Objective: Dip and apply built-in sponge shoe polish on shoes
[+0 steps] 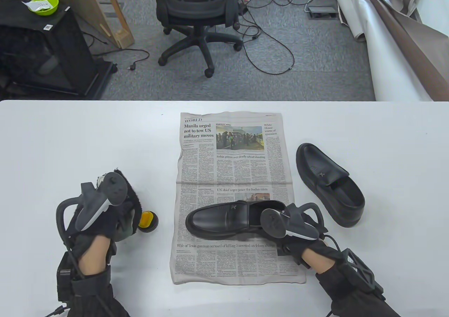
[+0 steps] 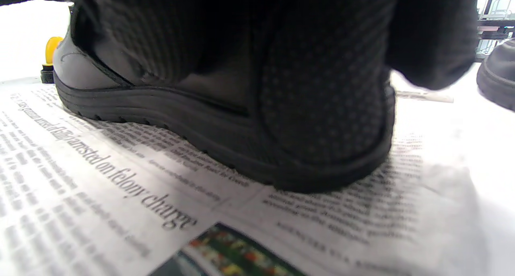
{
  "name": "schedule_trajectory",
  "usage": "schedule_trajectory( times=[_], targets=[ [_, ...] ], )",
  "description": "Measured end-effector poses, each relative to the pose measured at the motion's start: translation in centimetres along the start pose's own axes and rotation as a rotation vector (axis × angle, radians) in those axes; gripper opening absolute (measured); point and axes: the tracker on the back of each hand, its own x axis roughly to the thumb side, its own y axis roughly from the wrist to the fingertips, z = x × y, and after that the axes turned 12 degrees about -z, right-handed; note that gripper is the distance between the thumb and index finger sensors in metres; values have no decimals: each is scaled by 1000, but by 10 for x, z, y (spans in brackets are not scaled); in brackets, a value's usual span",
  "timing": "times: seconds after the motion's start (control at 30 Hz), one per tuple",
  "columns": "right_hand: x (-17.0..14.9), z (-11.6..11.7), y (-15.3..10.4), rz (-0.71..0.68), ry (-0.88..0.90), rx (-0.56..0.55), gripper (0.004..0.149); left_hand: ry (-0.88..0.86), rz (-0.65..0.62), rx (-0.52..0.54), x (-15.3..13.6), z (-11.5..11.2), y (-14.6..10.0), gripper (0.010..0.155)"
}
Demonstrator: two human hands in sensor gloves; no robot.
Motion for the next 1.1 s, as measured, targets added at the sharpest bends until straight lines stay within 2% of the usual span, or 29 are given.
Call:
schedule_trajectory(
  times=[0.1,0.23,0.53,0.7,0.8,0.87,0.97,1.0,1.1],
  targets=[
    [0,0,-1,3,-7,-4,44,-5,98,-50,-22,-16,7,57],
    [0,0,0,2,-2,-2,44,-17,157,-107,-43,-39,16,56],
    [0,0,0,-1,-1,-1,44,-4,253,-229,-57,-87,37,62],
    [0,0,0,-3,-1,1,44,-23,277,-137,-57,-70,30,69],
    [1,0,0,0,-4,0,44,-11,311,-12,-54,-53,20,67],
    [1,0,-1,2,-7,-1,44,8,275,52,-46,-42,15,62],
    [1,0,-1,5,-7,-1,44,-30,92,89,-19,-28,11,56],
    [1,0,-1,8,-9,-1,44,-56,-16,83,-4,-26,11,56],
    [0,0,0,13,1,3,44,-80,-190,-4,22,-30,13,65]
  ],
)
